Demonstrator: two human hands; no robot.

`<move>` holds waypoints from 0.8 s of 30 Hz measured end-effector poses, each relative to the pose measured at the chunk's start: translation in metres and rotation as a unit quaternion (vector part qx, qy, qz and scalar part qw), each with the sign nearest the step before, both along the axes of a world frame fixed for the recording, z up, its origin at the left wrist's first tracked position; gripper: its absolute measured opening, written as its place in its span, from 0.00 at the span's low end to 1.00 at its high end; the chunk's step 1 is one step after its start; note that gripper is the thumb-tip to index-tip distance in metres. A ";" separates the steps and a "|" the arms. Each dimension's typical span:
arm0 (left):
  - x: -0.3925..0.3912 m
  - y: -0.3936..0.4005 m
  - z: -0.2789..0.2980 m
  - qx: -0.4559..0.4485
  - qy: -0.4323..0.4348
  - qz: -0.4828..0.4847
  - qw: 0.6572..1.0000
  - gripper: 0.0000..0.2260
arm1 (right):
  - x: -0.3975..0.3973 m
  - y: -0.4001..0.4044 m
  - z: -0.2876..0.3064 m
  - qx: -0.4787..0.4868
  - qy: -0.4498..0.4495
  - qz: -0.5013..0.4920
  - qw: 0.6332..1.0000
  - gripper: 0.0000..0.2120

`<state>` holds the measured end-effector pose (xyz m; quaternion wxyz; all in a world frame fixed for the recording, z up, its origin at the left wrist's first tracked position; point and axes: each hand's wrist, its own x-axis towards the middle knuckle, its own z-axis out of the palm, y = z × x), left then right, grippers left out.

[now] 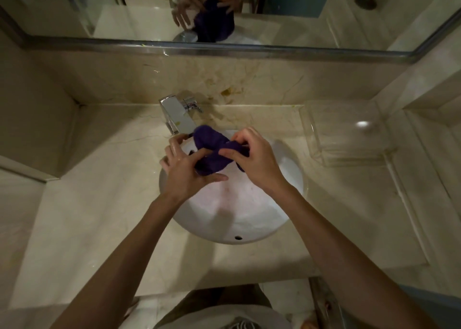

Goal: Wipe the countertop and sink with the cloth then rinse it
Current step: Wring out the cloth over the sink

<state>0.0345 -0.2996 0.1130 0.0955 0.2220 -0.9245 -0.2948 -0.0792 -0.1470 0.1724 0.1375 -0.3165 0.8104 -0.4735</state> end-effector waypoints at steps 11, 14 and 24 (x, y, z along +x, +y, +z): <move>-0.030 -0.003 0.016 0.211 -0.036 -0.228 0.950 0.11 | -0.036 0.054 0.030 0.148 0.003 0.033 0.988 0.26; -0.042 -0.002 0.031 0.110 -0.089 -0.322 0.936 0.21 | -0.038 0.069 0.025 0.270 0.027 0.152 0.950 0.32; -0.079 0.022 0.048 -0.009 -0.161 -0.388 0.907 0.11 | -0.036 0.115 0.014 0.334 0.020 0.168 0.927 0.07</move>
